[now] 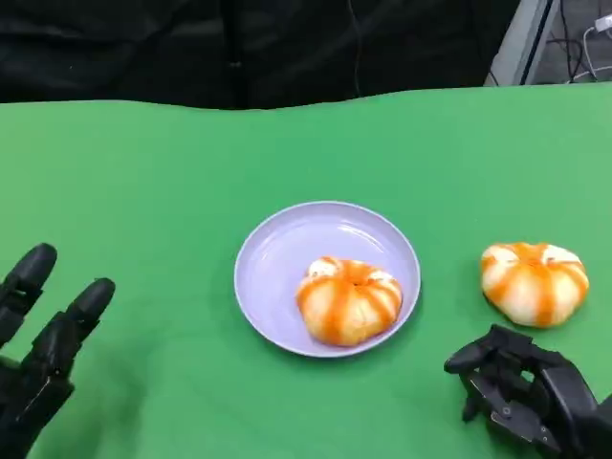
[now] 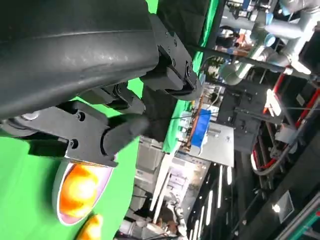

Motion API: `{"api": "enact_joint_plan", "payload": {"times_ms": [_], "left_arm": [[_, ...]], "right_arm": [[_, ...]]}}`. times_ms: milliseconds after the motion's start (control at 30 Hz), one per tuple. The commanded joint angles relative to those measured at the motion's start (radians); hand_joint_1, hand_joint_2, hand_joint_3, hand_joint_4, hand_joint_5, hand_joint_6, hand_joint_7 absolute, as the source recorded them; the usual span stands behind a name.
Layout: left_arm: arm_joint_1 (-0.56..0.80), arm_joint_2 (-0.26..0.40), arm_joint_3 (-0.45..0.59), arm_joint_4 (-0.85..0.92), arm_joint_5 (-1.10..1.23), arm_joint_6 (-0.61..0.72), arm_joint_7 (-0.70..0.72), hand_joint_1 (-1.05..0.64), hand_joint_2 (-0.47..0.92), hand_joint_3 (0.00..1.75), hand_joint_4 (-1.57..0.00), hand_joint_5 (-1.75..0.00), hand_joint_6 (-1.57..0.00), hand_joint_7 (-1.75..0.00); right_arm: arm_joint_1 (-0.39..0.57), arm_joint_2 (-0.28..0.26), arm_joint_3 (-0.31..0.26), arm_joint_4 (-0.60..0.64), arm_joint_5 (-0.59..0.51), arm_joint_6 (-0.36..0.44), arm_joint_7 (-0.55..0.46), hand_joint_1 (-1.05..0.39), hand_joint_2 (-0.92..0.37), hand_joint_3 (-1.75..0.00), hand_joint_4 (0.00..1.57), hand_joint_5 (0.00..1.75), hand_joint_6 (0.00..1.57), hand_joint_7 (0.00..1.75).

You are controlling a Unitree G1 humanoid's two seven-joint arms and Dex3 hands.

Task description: Grasp the bread from the table and place it into the plate.

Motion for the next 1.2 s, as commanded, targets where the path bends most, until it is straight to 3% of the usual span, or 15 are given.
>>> {"api": "enact_joint_plan", "payload": {"times_ms": [33,233,267,300,333,367,433,533,767,900,1200], "left_arm": [[-0.004,0.005,0.013,0.005,0.008,0.004,0.009,0.25,0.76,0.95,-0.72,0.0,-0.58,0.0],[-0.004,0.004,0.015,0.005,0.009,0.005,0.008,0.25,0.75,0.96,-0.72,0.0,-0.58,0.0],[-0.022,-0.009,0.027,0.021,0.05,-0.02,0.106,0.22,0.75,0.95,-0.84,-0.07,-0.69,-0.06],[-0.035,-0.018,0.036,0.033,0.084,-0.041,0.181,0.16,0.79,0.85,-0.89,-0.61,-0.89,-0.21],[-0.044,-0.025,0.041,0.039,0.108,-0.052,0.234,0.13,0.82,0.79,-0.86,-1.04,-0.98,-0.37],[-0.049,-0.029,0.043,0.041,0.124,-0.058,0.265,0.1,0.82,0.8,-0.88,-1.35,-0.98,-0.76],[-0.05,-0.031,0.042,0.038,0.134,-0.059,0.28,0.09,0.8,0.83,-0.89,-1.54,-0.94,-1.08],[-0.051,-0.033,0.043,0.036,0.141,-0.059,0.289,0.09,0.79,0.85,-0.9,-1.6,-0.91,-1.19],[-0.051,-0.035,0.044,0.035,0.144,-0.058,0.291,0.09,0.79,0.86,-0.9,-1.6,-0.91,-1.21],[-0.048,-0.041,0.041,0.02,0.148,-0.057,0.303,0.03,0.76,0.87,-0.91,-1.71,-0.85,-1.4],[-0.051,-0.039,0.039,0.043,0.157,-0.07,0.292,0.03,0.76,0.86,-0.89,-1.7,-0.83,-1.41]], "right_arm": [[-0.001,-0.018,-0.004,0.006,0.0,-0.004,-0.003,-0.29,-0.92,-0.45,0.65,1.75,0.72,1.15],[-0.001,-0.018,-0.004,0.006,0.0,-0.004,-0.003,-0.29,-0.92,-0.45,0.65,1.75,0.72,1.15],[-0.001,-0.019,-0.005,0.006,0.002,0.001,-0.001,-0.29,-0.92,-0.45,0.65,1.75,0.72,1.15],[0.0,-0.02,-0.006,0.004,0.003,0.004,-0.001,-0.29,-0.92,-0.45,0.66,1.75,0.72,1.14],[0.001,-0.02,-0.006,0.0,0.003,0.008,-0.002,-0.29,-0.92,-0.45,0.67,1.75,0.72,1.14],[0.001,-0.02,-0.006,-0.001,0.002,0.008,-0.002,-0.29,-0.92,-0.45,0.67,1.75,0.72,1.14],[0.002,-0.02,-0.006,-0.002,0.002,0.007,-0.003,-0.29,-0.92,-0.45,0.67,1.75,0.72,1.14],[0.002,-0.02,-0.006,-0.001,0.002,0.007,-0.003,-0.29,-0.92,-0.45,0.67,1.75,0.72,1.14],[0.002,-0.02,-0.006,-0.001,0.002,0.007,-0.003,-0.29,-0.92,-0.45,0.67,1.75,0.72,1.14],[0.0,-0.023,-0.006,0.004,0.0,-0.001,-0.002,-0.28,-0.92,-0.45,0.66,1.75,0.72,1.14],[-0.001,-0.024,-0.009,0.001,0.009,0.012,0.007,-0.28,-0.92,-0.45,0.66,1.75,0.72,1.13]]}}
